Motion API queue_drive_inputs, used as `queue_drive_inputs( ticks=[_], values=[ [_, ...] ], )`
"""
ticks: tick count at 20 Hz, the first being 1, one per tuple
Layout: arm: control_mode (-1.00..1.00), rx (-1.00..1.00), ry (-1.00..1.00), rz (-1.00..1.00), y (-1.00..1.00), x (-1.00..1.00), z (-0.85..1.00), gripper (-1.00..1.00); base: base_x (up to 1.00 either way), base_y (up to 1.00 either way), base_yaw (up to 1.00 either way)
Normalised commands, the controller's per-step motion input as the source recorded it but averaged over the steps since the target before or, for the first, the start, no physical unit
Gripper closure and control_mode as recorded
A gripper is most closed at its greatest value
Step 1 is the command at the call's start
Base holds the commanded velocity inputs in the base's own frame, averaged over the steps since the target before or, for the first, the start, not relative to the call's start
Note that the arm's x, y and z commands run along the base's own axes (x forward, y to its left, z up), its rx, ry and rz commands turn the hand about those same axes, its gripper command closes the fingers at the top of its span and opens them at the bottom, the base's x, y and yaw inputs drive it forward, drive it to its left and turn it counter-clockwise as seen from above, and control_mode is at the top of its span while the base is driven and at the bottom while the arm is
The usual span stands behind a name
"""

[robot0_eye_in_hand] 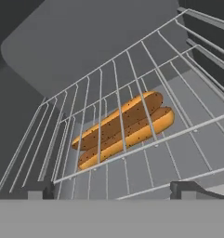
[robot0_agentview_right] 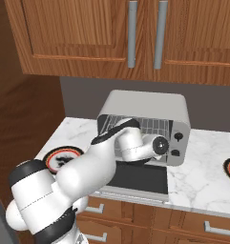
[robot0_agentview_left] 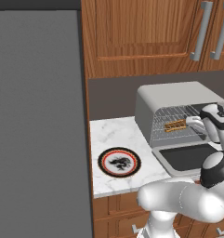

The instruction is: Open the toaster oven door. Place the hotdog bun on the bottom rack in the toaster oven and place the chicken drumstick on the top rack.

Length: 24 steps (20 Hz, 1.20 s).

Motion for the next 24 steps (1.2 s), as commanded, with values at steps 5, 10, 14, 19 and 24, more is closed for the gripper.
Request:
queue_drive_inputs(
  ticks=[5, 10, 14, 19, 24],
  values=[
    [-1.0, 0.0, -0.05, -0.04, 0.0, 0.12, -0.07, -1.0, 0.0, 0.0, 0.0],
    [-1.0, 0.0, -0.03, -0.04, 0.0, 0.17, -0.08, -1.0, 0.0, 0.0, 0.0],
    [-1.0, 0.0, 0.0, -0.01, 0.0, 0.17, -0.11, -1.0, 0.0, 0.0, 0.0],
    [-1.0, 0.02, 0.0, 0.0, 0.0, 0.11, -0.13, -1.0, 0.0, 0.0, 0.0],
    [-1.0, 0.01, 0.0, 0.0, -0.01, 0.22, -0.03, -1.0, 0.0, 0.0, 0.0]
  ],
)
